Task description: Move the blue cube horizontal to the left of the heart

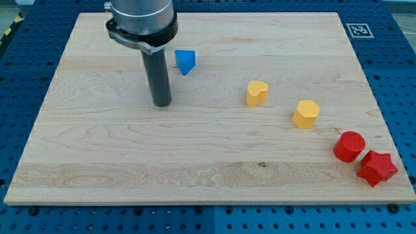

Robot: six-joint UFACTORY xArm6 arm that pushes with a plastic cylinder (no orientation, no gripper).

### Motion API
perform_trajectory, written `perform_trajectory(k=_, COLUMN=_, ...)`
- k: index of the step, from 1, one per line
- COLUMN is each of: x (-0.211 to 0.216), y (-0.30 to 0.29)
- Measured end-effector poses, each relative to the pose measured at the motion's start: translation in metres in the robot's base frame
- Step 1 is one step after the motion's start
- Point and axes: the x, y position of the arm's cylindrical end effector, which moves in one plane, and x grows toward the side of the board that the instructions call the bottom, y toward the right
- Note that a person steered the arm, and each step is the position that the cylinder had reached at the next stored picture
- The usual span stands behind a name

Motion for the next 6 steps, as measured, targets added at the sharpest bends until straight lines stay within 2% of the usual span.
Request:
perform_trajectory(k=1, x=0.000, y=0.000)
perform_trajectory(k=3, x=-0.010, y=0.050)
perform_trajectory(k=5, x=-0.057, y=0.023)
perform_trajectory(k=6, x=-0.056, y=-0.023)
